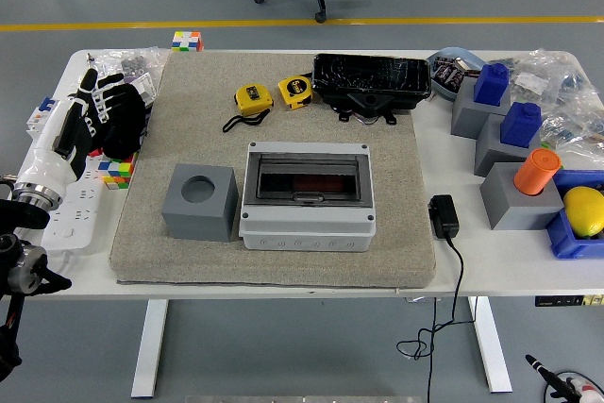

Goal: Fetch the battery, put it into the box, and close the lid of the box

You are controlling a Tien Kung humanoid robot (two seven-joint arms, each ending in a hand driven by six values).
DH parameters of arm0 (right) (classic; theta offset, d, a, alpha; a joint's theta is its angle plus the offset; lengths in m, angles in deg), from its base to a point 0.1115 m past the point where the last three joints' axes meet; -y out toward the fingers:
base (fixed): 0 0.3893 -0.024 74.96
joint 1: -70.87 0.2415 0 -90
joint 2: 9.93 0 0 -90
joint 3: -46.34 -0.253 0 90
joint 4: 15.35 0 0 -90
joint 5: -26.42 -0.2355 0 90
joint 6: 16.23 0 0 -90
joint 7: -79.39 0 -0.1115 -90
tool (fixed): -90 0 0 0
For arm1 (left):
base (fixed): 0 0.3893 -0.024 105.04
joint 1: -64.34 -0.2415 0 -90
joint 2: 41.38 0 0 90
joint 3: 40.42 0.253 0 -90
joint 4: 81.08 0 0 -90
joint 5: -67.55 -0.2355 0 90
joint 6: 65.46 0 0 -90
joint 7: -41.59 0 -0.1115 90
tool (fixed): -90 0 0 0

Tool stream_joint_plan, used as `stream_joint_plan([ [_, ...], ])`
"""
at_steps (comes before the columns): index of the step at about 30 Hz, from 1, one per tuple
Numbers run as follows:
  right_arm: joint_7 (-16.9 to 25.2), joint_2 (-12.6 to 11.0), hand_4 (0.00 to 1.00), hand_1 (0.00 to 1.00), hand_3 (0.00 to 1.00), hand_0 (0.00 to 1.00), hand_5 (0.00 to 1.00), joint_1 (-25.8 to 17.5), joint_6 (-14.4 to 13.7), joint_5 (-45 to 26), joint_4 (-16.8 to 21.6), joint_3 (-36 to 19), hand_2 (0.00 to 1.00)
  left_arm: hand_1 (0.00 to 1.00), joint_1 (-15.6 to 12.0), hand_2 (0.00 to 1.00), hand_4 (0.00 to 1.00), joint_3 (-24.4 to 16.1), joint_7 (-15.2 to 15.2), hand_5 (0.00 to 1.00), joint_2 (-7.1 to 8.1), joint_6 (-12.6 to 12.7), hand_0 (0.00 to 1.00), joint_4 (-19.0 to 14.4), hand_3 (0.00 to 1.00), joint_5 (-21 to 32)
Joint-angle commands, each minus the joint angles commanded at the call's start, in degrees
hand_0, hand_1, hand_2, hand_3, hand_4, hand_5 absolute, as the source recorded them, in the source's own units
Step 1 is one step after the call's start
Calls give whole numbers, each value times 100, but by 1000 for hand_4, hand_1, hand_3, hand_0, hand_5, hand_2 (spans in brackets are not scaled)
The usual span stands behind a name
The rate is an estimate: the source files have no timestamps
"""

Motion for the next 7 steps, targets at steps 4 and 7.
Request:
stream_joint_plan([
  [4,1,-4,998,863,847,891,998,5,-3,4,0,-16,807,837,-6,797,998,-17,88,998,-13,22,830,18,792,7],
  [7,2,-9,998,863,847,891,998,10,-6,8,0,-32,807,837,-7,797,998,-46,137,998,-18,10,830,-13,792,-251],
])
